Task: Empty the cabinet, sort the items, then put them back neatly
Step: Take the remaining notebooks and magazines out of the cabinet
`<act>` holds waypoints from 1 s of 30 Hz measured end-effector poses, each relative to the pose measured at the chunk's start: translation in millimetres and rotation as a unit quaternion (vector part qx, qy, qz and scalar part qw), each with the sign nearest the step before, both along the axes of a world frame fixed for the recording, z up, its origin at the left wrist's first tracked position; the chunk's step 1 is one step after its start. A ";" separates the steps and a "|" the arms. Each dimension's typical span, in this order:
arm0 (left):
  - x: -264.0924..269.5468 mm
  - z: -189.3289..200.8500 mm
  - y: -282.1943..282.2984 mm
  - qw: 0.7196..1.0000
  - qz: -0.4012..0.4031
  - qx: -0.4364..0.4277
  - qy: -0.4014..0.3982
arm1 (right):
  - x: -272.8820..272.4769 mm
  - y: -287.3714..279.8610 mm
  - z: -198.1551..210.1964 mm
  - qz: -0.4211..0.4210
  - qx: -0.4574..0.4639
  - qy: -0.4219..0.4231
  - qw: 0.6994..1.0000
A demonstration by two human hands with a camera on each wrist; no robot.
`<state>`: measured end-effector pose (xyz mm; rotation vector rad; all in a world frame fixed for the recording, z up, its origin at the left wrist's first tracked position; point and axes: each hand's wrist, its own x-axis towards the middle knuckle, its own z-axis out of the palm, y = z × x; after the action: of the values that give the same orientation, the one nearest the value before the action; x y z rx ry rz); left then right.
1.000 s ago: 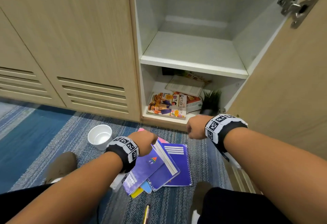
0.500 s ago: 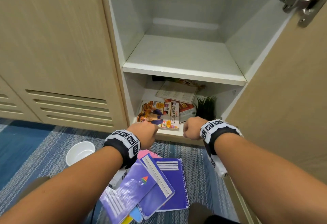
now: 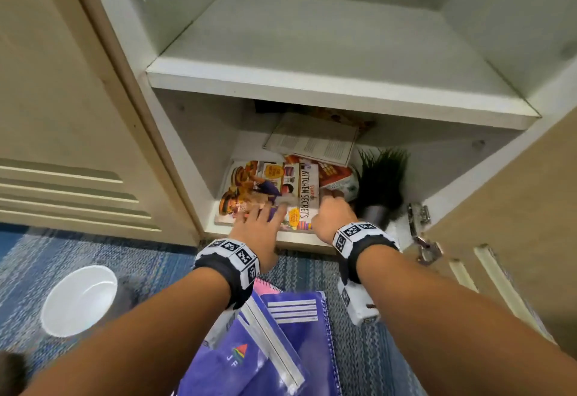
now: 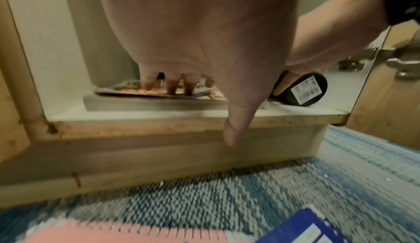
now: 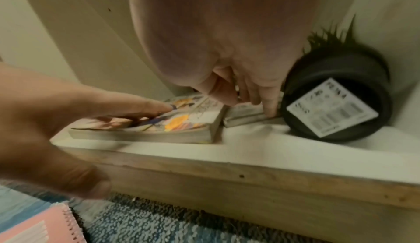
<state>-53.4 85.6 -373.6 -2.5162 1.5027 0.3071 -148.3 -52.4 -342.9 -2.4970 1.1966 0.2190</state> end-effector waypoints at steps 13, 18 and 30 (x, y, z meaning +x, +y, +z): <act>-0.5 -5.2 39.2 0.983 -0.154 -0.018 -0.099 | -24.9 -2.5 -25.7 0.139 -0.106 0.088 0.981; -12.3 17.0 71.6 0.981 -0.170 -0.037 -0.089 | -46.3 17.2 -25.8 0.219 -0.139 0.093 0.961; -32.6 57.3 162.8 0.970 -0.213 -0.083 -0.086 | -48.1 5.4 -28.1 0.239 -0.120 0.070 0.961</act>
<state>-86.0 248.4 -316.3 -2.1800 2.0036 -0.1060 -196.4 -47.0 -371.0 -3.0013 0.6762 0.3993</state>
